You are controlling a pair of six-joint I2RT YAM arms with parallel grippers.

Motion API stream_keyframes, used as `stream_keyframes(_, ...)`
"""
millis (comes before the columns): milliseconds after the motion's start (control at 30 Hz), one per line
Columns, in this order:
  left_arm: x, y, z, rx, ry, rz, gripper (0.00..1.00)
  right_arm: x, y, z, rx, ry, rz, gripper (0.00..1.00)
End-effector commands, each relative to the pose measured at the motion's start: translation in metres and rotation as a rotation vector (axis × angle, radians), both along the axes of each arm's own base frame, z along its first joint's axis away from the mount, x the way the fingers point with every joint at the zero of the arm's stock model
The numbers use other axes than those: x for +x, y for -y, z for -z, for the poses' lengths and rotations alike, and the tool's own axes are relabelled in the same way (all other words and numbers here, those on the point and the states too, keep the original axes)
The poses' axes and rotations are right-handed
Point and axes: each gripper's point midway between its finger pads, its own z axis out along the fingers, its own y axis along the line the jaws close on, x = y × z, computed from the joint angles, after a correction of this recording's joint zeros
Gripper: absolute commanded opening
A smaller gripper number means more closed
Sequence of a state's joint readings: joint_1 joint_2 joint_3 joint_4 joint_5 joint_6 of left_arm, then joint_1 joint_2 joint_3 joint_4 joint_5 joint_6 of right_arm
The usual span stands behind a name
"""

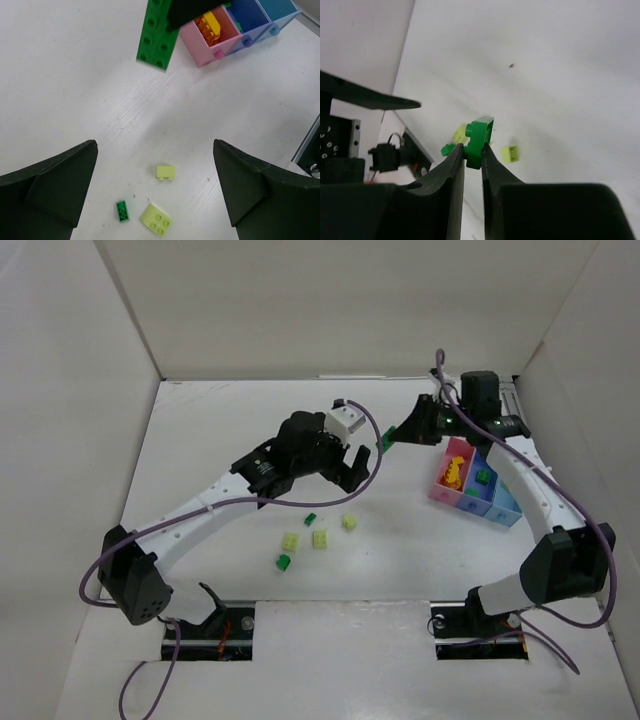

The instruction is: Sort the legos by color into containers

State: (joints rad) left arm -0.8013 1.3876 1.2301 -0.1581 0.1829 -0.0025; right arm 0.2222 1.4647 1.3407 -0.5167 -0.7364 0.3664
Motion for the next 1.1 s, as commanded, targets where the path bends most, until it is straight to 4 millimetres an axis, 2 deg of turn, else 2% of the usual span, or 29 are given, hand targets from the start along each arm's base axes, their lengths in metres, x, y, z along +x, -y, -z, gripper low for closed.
stream_keyframes(0, -0.006, 0.0, -0.039, -0.086, 0.089, 0.024, 1.0, 0.018, 0.051, -0.013, -0.036, 0.066, 0.164, 0.0)
stream_keyframes(67, -0.007, -0.008, -0.045, -0.113, 0.103, 0.008, 1.0, 0.017, 0.081, -0.01, -0.084, 0.065, 0.248, 0.0)
stream_keyframes(100, -0.004, -0.014, -0.043, -0.119, 0.093, -0.013, 1.0, 0.021, 0.103, -0.001, -0.139, 0.052, 0.331, 0.0)
stream_keyframes(133, 0.006, -0.03, -0.039, -0.128, 0.081, -0.068, 1.0, 0.023, 0.133, 0.007, -0.176, 0.025, 0.433, 0.0)
stream_keyframes(167, 0.015, -0.038, -0.035, -0.138, 0.063, -0.108, 1.0, 0.021, 0.151, 0.004, -0.215, 0.037, 0.494, 0.0)
stream_keyframes(200, 0.02, -0.048, -0.034, -0.168, 0.024, -0.16, 1.0, 0.017, 0.177, 0.019, -0.298, -0.006, 0.589, 0.0)
stream_keyframes(233, 0.027, -0.056, -0.03, -0.181, -0.003, -0.196, 1.0, 0.015, 0.199, 0.025, -0.348, -0.034, 0.666, 0.0)
stream_keyframes(267, 0.041, -0.077, -0.016, -0.165, -0.047, -0.272, 1.0, 0.01, 0.212, 0.028, -0.406, -0.049, 0.724, 0.0)
stream_keyframes(300, 0.047, -0.086, -0.01, -0.166, -0.077, -0.31, 1.0, 0.001, 0.225, 0.038, -0.467, -0.102, 0.784, 0.0)
stream_keyframes(333, 0.052, -0.092, -0.004, -0.177, -0.123, -0.361, 1.0, -0.003, 0.247, 0.039, -0.548, -0.113, 0.872, 0.0)
stream_keyframes(367, 0.058, -0.098, 0.01, -0.166, -0.171, -0.398, 1.0, -0.007, 0.254, 0.041, -0.574, -0.135, 0.91, 0.0)
stream_keyframes(400, 0.069, -0.11, 0.015, -0.173, -0.2, -0.451, 1.0, -0.009, 0.26, 0.045, -0.6, -0.155, 0.939, 0.0)
stream_keyframes(500, 0.072, -0.111, 0.038, -0.186, -0.316, -0.443, 1.0, -0.007, 0.274, 0.06, -0.659, -0.206, 0.997, 0.0)
stream_keyframes(567, 0.074, -0.111, 0.045, -0.182, -0.343, -0.436, 1.0, -0.005, 0.28, 0.066, -0.689, -0.236, 1.017, 0.0)
stream_keyframes(733, 0.076, -0.114, 0.069, -0.134, -0.393, -0.467, 1.0, 0.006, 0.281, 0.096, -0.707, -0.316, 1.003, 0.0)
stream_keyframes(867, 0.072, -0.115, 0.084, -0.109, -0.439, -0.479, 1.0, 0.013, 0.279, 0.11, -0.686, -0.347, 0.978, 0.01)
stream_keyframes(933, 0.07, -0.116, 0.086, -0.109, -0.455, -0.486, 1.0, 0.015, 0.283, 0.109, -0.683, -0.349, 0.989, 0.18)
stream_keyframes(967, 0.066, -0.118, 0.096, -0.089, -0.482, -0.491, 1.0, 0.015, 0.283, 0.109, -0.683, -0.348, 0.989, 0.25)
stream_keyframes(1000, 0.066, -0.117, 0.096, -0.095, -0.489, -0.497, 1.0, 0.018, 0.282, 0.105, -0.673, -0.339, 0.987, 0.34)
stream_keyframes(1067, 0.059, -0.119, 0.104, -0.09, -0.512, -0.506, 1.0, 0.017, 0.282, 0.101, -0.668, -0.327, 0.991, 0.43)
